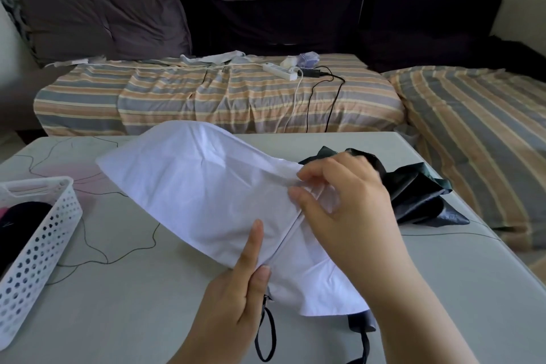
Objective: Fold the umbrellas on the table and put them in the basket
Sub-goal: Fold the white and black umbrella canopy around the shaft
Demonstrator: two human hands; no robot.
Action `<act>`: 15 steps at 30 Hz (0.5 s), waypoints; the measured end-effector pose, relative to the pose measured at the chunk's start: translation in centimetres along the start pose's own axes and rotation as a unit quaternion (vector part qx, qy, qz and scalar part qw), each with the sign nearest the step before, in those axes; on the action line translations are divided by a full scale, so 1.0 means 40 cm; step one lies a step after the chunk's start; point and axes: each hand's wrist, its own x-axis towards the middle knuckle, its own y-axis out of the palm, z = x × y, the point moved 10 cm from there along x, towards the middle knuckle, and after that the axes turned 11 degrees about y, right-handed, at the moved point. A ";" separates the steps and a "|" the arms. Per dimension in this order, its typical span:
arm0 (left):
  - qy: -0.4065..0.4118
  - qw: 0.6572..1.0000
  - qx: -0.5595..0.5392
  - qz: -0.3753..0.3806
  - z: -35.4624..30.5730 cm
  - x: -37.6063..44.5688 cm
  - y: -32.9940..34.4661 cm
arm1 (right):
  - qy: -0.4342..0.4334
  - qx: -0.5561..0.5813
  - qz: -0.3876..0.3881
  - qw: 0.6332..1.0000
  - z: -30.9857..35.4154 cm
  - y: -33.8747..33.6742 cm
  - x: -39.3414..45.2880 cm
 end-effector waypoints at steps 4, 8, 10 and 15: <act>0.007 1.000 0.002 -0.015 -0.004 0.003 -0.005 | 0.043 0.011 0.031 0.999 -0.020 0.001 0.003; -0.013 1.000 -0.011 -0.011 0.003 0.001 -0.007 | 0.068 0.002 0.063 0.996 -0.064 -0.005 0.018; -0.011 1.000 -0.012 -0.009 0.005 0.001 -0.007 | 0.059 -0.008 0.077 0.995 -0.064 -0.002 0.021; 0.012 1.000 0.005 -0.022 0.005 0.001 -0.016 | 0.031 0.045 0.085 0.995 -0.028 -0.019 0.021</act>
